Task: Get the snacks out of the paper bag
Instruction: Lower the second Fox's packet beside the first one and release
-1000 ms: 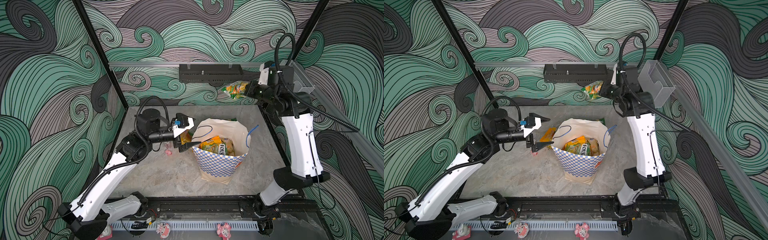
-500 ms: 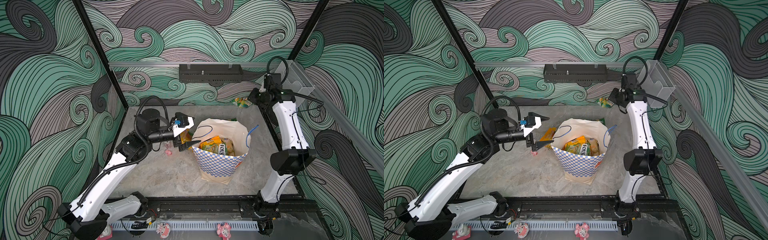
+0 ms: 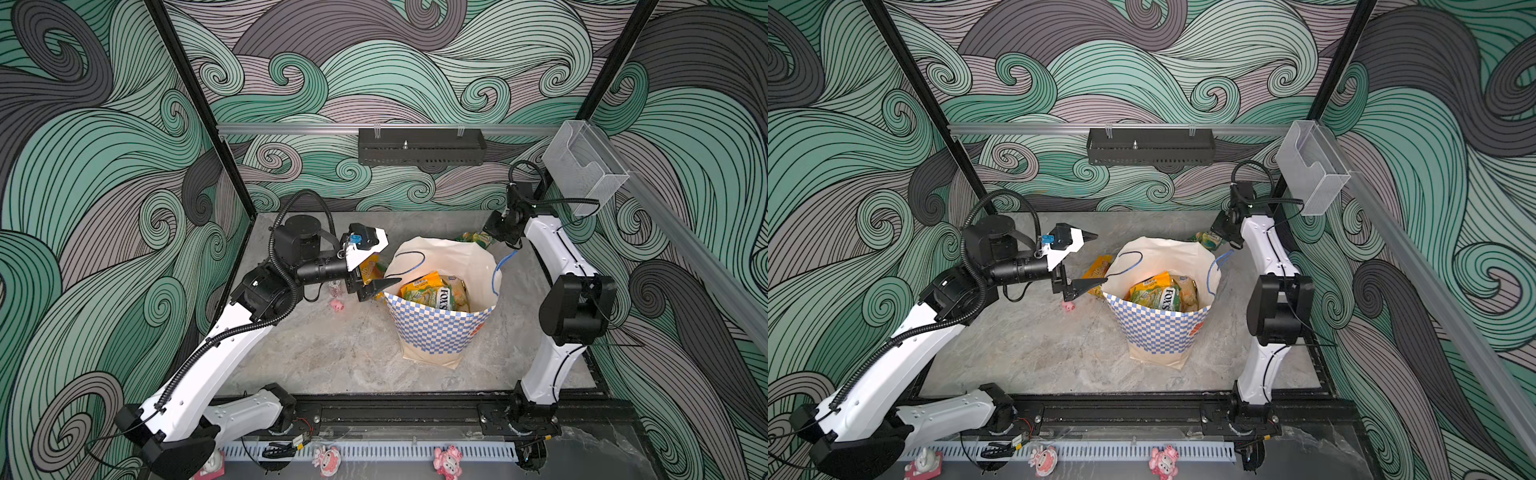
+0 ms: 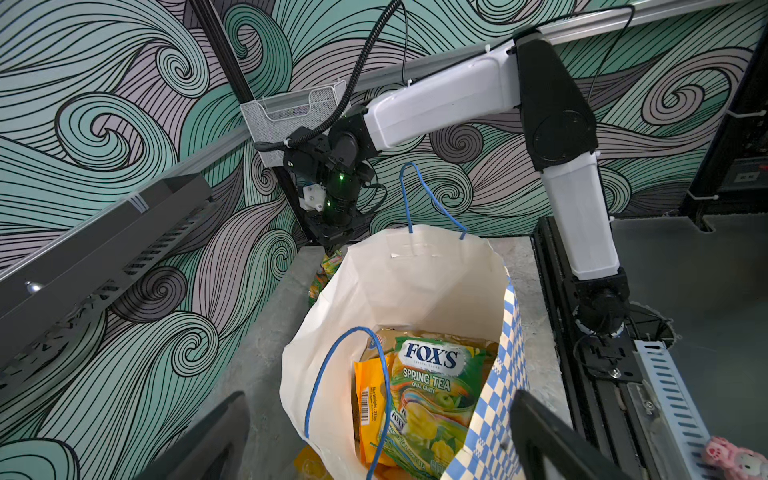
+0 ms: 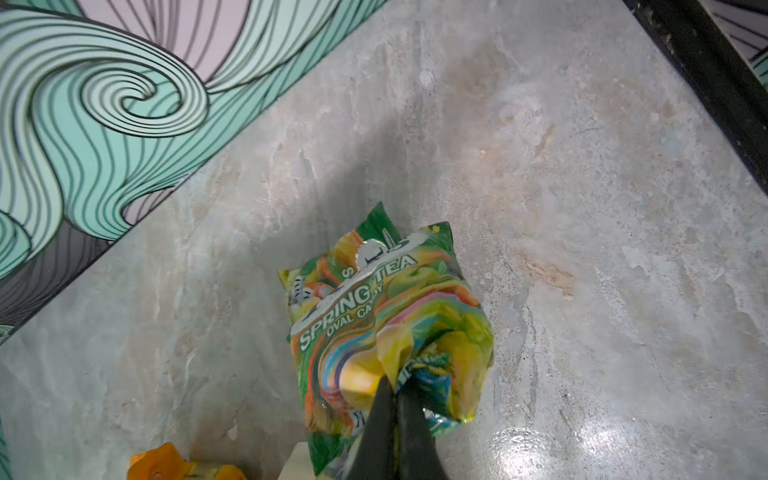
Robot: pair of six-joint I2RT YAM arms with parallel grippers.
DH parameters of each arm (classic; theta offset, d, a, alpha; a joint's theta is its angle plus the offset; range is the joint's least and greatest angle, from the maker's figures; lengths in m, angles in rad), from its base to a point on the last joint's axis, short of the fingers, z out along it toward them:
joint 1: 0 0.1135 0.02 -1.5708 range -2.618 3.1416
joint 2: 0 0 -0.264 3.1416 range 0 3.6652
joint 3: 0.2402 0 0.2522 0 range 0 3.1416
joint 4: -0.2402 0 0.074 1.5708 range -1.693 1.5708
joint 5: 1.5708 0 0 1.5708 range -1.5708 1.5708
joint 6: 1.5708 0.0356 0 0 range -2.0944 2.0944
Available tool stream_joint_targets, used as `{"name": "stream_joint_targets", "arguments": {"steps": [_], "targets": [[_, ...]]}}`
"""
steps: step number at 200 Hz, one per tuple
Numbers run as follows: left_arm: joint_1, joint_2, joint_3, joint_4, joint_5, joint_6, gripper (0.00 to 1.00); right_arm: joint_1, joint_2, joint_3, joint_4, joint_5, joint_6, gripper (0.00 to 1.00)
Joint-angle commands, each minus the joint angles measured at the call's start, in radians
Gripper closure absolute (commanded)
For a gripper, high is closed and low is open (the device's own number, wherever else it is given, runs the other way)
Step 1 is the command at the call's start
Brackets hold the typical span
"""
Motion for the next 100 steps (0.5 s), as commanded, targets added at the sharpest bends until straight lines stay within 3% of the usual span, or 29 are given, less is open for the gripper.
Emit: {"name": "stream_joint_targets", "arguments": {"steps": [1,34,62,81,100], "targets": [[-0.005,0.012,0.038,-0.022,-0.009,-0.051,0.01,-0.017,-0.024,-0.059,0.087,0.011,0.011,1.00],[-0.005,0.041,0.063,-0.024,-0.025,-0.122,0.01,-0.034,-0.026,-0.170,0.119,0.013,-0.005,1.00],[-0.005,0.114,0.150,-0.084,-0.115,-0.284,0.01,-0.039,-0.019,-0.240,0.133,-0.007,-0.023,1.00],[-0.005,0.170,0.237,-0.156,-0.156,-0.354,0.01,-0.042,-0.019,-0.277,0.135,-0.019,-0.023,0.78],[-0.005,0.214,0.294,-0.189,-0.152,-0.397,0.01,-0.046,-0.035,-0.290,0.126,-0.025,-0.023,0.65]]}}
